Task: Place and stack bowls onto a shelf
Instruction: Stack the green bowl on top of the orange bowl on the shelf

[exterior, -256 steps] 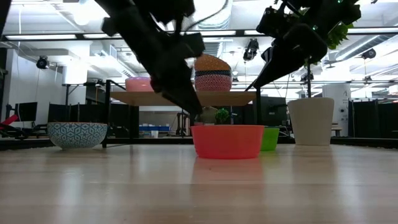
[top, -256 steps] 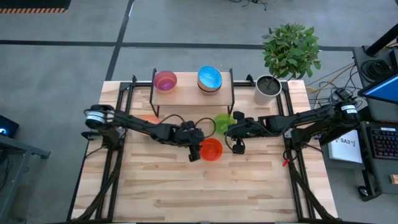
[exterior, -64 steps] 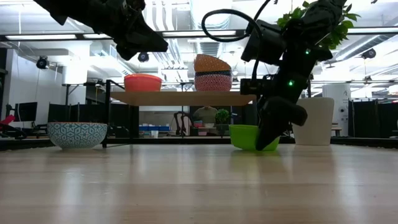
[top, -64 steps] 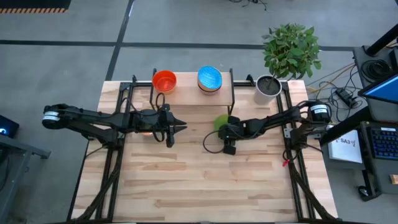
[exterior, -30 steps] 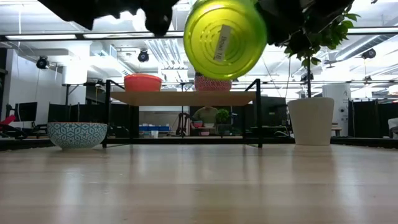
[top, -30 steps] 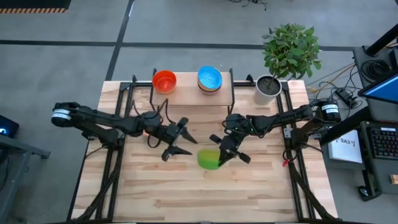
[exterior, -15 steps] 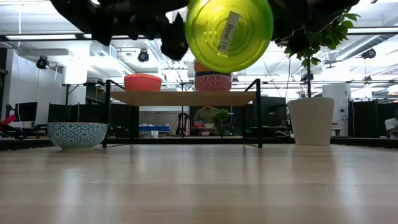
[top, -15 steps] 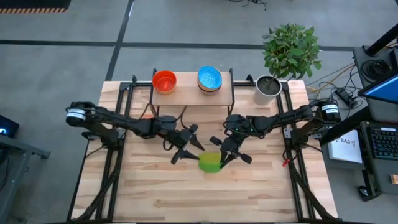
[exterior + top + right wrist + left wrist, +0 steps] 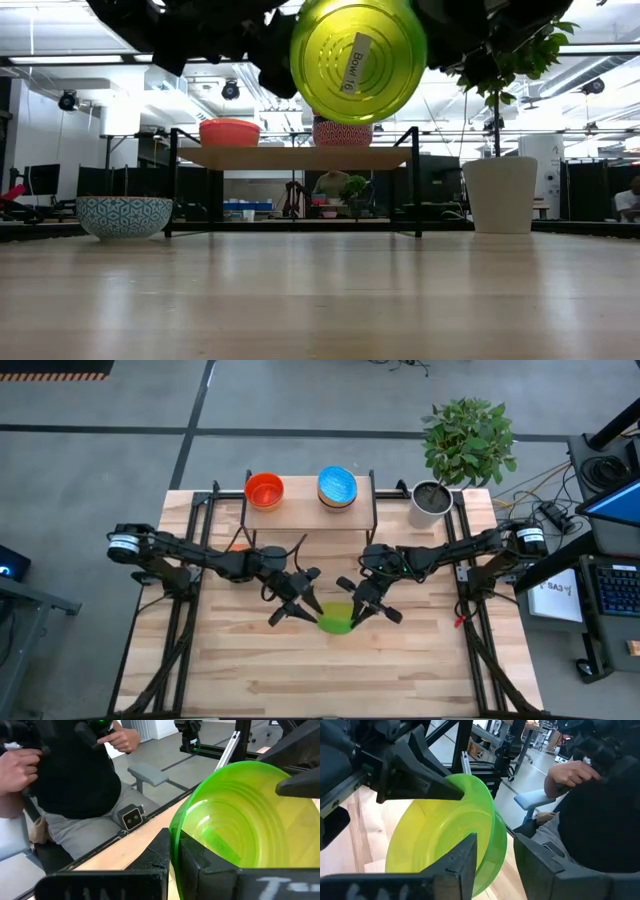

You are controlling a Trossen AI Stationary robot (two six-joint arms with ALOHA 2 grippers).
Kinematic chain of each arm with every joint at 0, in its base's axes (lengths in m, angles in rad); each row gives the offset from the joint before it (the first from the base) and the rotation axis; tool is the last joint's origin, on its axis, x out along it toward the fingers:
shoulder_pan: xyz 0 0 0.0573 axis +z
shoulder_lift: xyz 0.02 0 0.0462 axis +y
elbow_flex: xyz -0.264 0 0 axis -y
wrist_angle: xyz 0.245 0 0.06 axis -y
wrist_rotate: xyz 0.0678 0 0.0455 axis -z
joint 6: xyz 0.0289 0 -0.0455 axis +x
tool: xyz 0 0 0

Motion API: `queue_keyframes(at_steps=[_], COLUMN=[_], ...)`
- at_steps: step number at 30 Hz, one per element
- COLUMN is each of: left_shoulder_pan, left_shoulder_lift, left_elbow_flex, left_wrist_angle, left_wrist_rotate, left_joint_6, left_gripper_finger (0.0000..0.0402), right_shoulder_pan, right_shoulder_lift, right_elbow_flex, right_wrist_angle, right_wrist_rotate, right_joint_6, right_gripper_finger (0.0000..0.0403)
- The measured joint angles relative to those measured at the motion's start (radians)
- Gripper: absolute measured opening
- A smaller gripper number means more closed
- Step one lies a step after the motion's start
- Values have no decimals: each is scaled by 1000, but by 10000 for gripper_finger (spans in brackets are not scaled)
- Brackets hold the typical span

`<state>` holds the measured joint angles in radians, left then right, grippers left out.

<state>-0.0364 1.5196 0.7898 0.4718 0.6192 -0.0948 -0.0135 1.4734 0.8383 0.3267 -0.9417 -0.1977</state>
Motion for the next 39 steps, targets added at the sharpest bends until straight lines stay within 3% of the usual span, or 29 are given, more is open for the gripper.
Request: queue_keyframes(at_steps=[10,14,32,39], left_shoulder_pan=[0,-1,0,-1], left_shoulder_lift=[0,0,0,31], left_elbow_flex=[0,0,0,0], left_wrist_angle=[-9,-10,-9,-6], left_wrist_rotate=[-7,1,-41,-67], left_joint_6=[-27,-49,-45,-3], left_gripper_finger=[25,10,96,102], right_shoulder_pan=[0,0,0,0], right_shoulder_lift=[0,0,0,0], right_elbow_flex=[0,0,0,0], right_wrist_angle=[0,-1,4,-4], right_wrist_rotate=[2,26,64,90], right_joint_6=[-13,-17,-20,-14], right_gripper_finger=[9,9,9,9])
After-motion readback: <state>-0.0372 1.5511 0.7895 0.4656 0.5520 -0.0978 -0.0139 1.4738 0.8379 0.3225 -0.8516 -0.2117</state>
